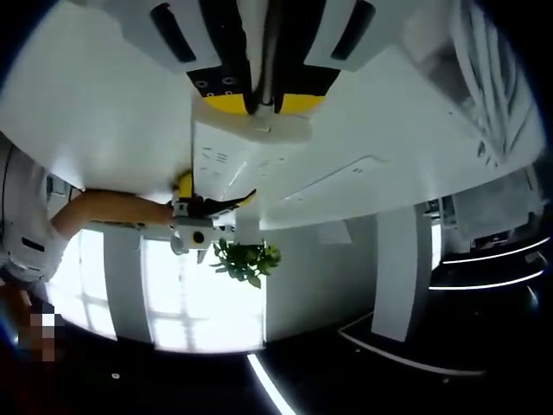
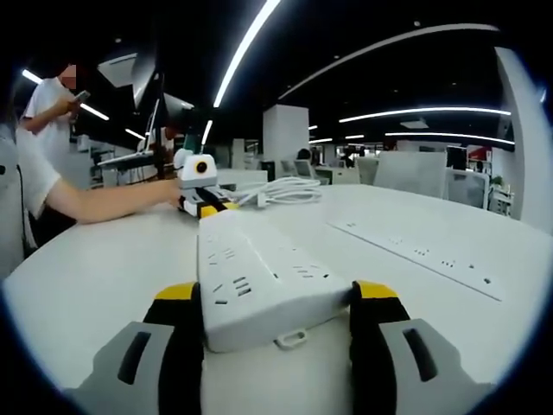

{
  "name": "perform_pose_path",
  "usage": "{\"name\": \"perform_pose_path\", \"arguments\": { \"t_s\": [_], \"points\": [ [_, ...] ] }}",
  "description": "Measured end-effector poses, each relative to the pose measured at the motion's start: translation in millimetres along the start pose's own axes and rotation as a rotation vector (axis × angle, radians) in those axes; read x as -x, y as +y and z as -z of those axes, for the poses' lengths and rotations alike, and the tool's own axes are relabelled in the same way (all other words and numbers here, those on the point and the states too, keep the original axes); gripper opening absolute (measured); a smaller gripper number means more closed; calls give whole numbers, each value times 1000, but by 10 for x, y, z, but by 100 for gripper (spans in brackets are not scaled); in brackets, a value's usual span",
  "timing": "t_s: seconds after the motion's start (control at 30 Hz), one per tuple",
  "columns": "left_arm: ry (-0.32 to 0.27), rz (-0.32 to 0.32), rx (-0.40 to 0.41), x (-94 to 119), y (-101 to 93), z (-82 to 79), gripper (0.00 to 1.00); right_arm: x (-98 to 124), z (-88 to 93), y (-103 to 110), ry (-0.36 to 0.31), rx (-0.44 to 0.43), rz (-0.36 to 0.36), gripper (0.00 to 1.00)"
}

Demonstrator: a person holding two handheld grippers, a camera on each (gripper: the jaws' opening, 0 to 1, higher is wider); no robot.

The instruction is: Straighten the power strip on the desk, plug the charger into it

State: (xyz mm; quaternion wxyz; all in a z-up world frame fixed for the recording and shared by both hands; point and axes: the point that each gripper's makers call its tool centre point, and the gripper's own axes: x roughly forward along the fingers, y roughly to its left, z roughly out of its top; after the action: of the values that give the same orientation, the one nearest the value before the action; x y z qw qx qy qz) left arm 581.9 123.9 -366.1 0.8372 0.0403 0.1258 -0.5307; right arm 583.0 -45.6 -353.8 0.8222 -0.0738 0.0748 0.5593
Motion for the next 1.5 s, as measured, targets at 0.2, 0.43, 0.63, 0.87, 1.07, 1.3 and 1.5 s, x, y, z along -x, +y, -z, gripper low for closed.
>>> {"name": "perform_pose_path", "arguments": {
  "t_s": [0.2,0.43,0.63,0.87,1.07,1.3,1.5],
  "points": [
    [1,3,-1,14,-47,1,13,11,2,20,1,-1,-4,68],
    [4,-8,2,52,-93,8,13,19,-8,58,1,-4,3,68],
    [3,-11,1,127,-172,32,14,18,-18,194,2,-5,12,68],
    [4,-28,9,162,-206,53,14,26,-16,255,4,-9,28,68],
    [3,-49,12,209,-274,64,14,17,-19,270,1,-6,14,68],
    [5,-32,9,231,-325,55,13,42,-20,336,-2,-7,21,68],
    [6,-20,5,241,-381,55,13,71,-15,399,-1,-7,28,68]
  ]
}}
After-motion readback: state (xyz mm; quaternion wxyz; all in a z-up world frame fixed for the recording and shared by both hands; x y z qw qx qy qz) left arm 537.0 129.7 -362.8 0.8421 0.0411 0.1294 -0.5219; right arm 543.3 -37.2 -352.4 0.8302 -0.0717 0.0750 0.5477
